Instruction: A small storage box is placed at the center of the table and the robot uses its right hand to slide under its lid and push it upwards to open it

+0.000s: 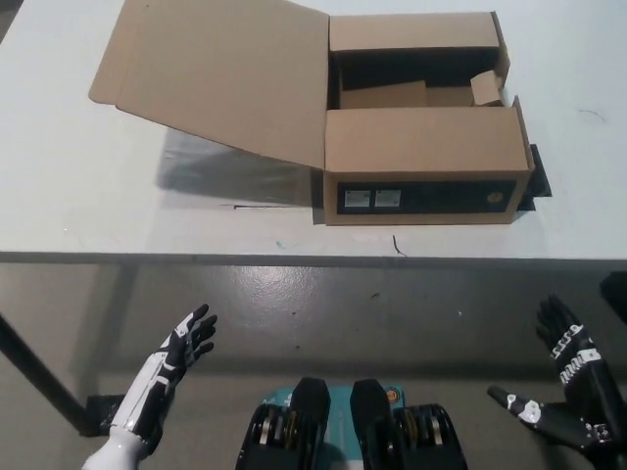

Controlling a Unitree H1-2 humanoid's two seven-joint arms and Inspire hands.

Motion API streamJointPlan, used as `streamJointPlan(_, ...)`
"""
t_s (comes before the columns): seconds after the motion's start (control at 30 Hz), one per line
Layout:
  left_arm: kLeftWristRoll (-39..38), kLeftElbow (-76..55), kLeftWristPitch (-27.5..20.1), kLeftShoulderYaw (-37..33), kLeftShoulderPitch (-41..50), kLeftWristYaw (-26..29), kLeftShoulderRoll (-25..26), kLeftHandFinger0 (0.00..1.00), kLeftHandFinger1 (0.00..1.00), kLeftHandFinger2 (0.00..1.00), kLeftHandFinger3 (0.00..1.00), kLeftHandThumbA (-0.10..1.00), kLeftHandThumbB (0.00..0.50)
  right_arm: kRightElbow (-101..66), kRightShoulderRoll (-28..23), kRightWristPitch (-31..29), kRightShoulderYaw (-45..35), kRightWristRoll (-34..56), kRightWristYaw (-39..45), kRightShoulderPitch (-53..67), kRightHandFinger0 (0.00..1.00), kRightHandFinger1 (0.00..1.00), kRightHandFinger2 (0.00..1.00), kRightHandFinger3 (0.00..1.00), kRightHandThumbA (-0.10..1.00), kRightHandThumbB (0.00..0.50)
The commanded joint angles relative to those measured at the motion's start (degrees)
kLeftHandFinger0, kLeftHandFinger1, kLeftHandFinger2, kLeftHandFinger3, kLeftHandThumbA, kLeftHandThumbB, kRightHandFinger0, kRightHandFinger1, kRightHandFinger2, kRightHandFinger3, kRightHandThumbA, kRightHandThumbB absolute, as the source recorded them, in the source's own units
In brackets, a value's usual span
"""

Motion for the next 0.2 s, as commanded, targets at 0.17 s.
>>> streamJointPlan(0.17,-0.4,-1.0,-1.4,1.0,-1.6,-0.3,0.8,1.0,1.0,1.0,1.0,1.0,0.268,1.2,-1.1,-2.5,0.6,-0.6,1.4,-2.2,1.0,1.0,1.0,1.0,1.0,0.124)
